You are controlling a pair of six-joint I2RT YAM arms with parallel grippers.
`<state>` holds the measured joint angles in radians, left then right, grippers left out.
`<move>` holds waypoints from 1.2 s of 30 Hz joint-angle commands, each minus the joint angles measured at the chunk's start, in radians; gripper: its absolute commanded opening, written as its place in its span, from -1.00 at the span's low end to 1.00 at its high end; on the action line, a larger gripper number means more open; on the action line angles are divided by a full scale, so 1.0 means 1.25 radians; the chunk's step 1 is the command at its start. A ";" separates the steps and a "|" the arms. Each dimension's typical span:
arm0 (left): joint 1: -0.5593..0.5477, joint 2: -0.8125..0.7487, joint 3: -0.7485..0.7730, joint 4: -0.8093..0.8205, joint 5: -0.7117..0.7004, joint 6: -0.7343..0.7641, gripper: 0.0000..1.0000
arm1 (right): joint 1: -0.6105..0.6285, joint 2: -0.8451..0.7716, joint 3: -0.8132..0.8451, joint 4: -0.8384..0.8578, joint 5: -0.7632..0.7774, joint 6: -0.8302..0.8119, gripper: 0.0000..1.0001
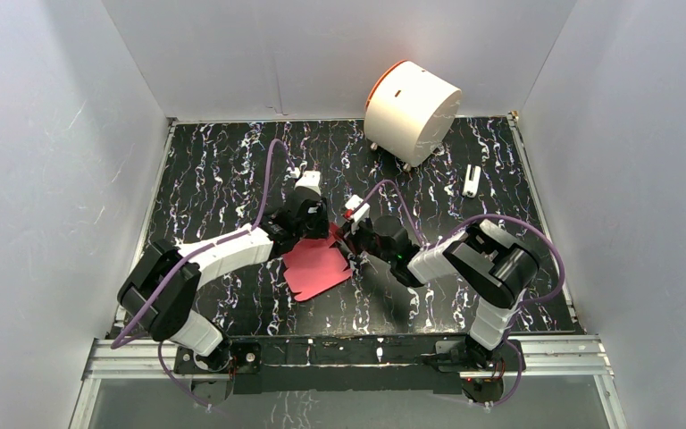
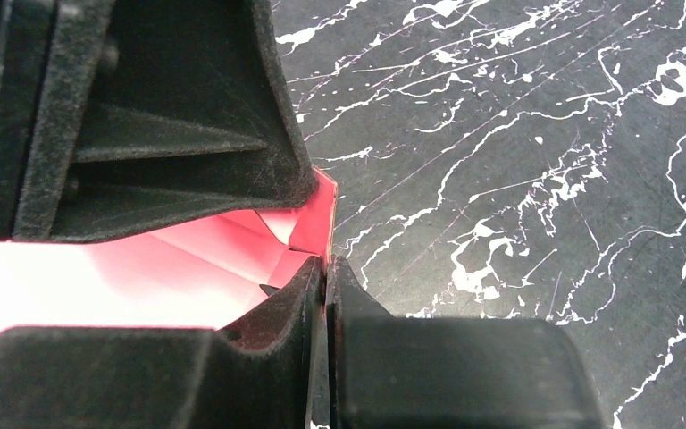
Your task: Fold the paper box
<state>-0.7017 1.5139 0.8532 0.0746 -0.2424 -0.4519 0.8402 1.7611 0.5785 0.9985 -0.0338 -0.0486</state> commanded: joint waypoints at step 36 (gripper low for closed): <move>0.006 -0.043 -0.060 0.036 0.028 0.058 -0.44 | -0.177 0.182 0.095 0.100 -0.382 -0.030 0.18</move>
<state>-0.6983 1.4902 0.8024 0.1646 -0.2214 -0.3996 0.6155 1.9480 0.6548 1.1000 -0.4694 -0.0929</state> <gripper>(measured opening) 0.283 0.589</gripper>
